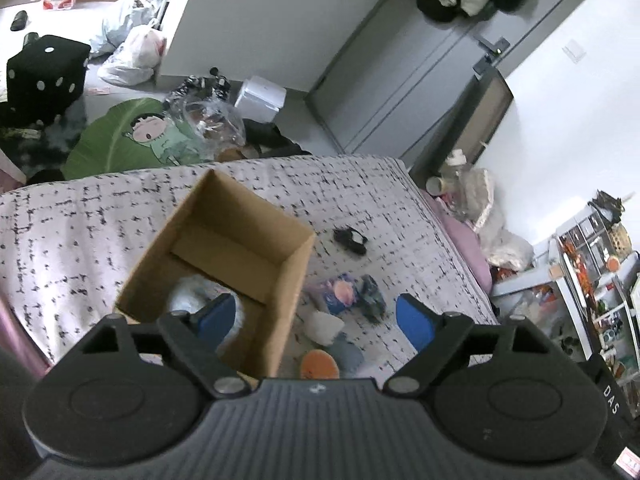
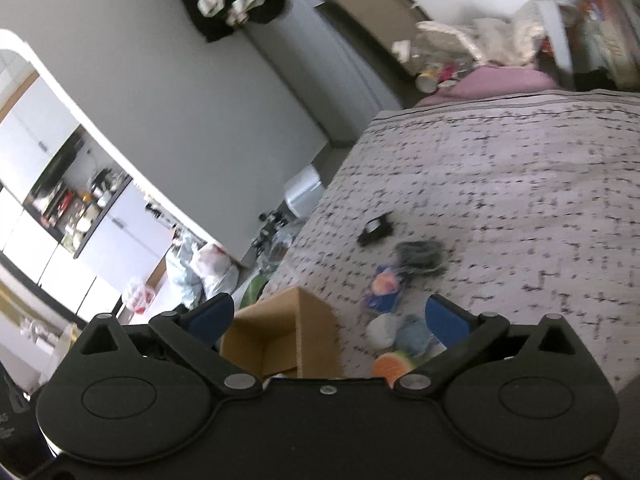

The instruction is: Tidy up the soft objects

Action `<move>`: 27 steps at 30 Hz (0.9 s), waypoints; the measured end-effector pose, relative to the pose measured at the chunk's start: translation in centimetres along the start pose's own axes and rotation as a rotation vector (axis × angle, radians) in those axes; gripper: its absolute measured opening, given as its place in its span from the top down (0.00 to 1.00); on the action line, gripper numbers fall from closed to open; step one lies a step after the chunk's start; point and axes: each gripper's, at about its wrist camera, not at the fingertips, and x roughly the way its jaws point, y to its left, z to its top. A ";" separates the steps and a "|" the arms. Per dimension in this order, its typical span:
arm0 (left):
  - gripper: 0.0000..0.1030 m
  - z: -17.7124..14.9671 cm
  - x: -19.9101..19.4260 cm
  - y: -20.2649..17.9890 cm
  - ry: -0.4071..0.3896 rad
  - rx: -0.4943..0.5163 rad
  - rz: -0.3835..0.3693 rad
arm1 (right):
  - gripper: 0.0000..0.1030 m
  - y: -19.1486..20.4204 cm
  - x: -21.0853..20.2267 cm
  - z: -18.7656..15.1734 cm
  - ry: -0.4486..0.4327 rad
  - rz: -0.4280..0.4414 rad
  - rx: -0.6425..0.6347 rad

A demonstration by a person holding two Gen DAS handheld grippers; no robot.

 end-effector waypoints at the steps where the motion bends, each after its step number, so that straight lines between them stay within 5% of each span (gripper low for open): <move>1: 0.16 -0.2 0.1 -0.4 0.003 0.005 0.003 | 0.00 -0.5 -0.2 0.2 0.002 0.006 0.011; 23: 0.18 -4.9 8.0 -6.0 0.139 0.155 0.156 | 0.01 -9.0 4.6 -0.4 0.121 -0.017 0.162; 27: 0.19 -6.0 10.1 -6.1 0.187 0.149 0.172 | 0.11 -9.7 6.3 -0.5 0.158 -0.008 0.181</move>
